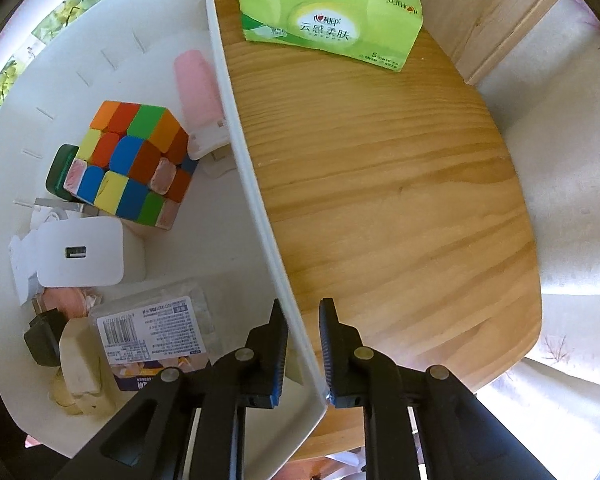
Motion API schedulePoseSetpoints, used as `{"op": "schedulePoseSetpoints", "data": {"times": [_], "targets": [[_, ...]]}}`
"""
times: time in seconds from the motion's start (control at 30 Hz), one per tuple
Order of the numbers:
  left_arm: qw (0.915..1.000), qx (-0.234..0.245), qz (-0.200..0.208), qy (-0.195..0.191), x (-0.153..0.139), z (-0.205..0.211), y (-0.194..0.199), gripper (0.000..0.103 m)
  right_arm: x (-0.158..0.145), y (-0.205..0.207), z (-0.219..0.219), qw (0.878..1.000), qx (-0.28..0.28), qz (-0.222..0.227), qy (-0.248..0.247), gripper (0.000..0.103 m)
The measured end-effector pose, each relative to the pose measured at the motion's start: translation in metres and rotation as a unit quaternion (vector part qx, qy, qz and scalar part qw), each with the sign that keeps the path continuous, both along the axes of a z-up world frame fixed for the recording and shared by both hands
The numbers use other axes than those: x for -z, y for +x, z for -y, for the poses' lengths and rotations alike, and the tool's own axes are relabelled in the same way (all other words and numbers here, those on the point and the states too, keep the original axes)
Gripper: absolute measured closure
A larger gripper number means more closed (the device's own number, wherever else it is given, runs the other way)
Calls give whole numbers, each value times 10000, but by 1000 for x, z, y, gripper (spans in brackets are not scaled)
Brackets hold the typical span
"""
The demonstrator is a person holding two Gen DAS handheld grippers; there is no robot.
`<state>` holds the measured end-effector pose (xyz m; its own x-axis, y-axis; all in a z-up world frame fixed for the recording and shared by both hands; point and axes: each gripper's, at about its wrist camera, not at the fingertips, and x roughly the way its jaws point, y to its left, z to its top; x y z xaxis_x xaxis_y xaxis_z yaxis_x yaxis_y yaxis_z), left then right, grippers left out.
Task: Organize rigid objects
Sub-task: 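Move the left gripper to the clear plastic box on the table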
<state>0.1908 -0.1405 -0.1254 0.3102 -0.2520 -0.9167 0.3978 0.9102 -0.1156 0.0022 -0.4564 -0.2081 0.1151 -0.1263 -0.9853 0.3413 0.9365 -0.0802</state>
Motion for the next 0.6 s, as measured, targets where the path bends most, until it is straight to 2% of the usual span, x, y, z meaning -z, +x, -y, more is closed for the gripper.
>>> {"op": "schedulePoseSetpoints", "data": {"times": [0.1, 0.2, 0.27, 0.4, 0.53, 0.6], "targets": [[9994, 256, 92, 205, 8, 9, 12, 32, -8, -7, -4, 9999, 49, 151, 11, 87], [9978, 532, 68, 398, 20, 20, 24, 26, -22, -18, -4, 9990, 211, 404, 28, 86], [9966, 645, 62, 509, 26, 25, 29, 26, -32, -23, -5, 9981, 300, 540, -32, 83], [9937, 851, 0, 733, 39, 36, 36, 24, -50, -33, -14, 9959, 523, 639, -380, 52], [9918, 958, -85, 844, 49, 42, 44, 23, -70, -38, -27, 9926, 647, 859, -564, 47], [9915, 951, -178, 867, 55, 43, 47, 23, -83, -39, -34, 9901, 748, 985, -669, 38]]}}
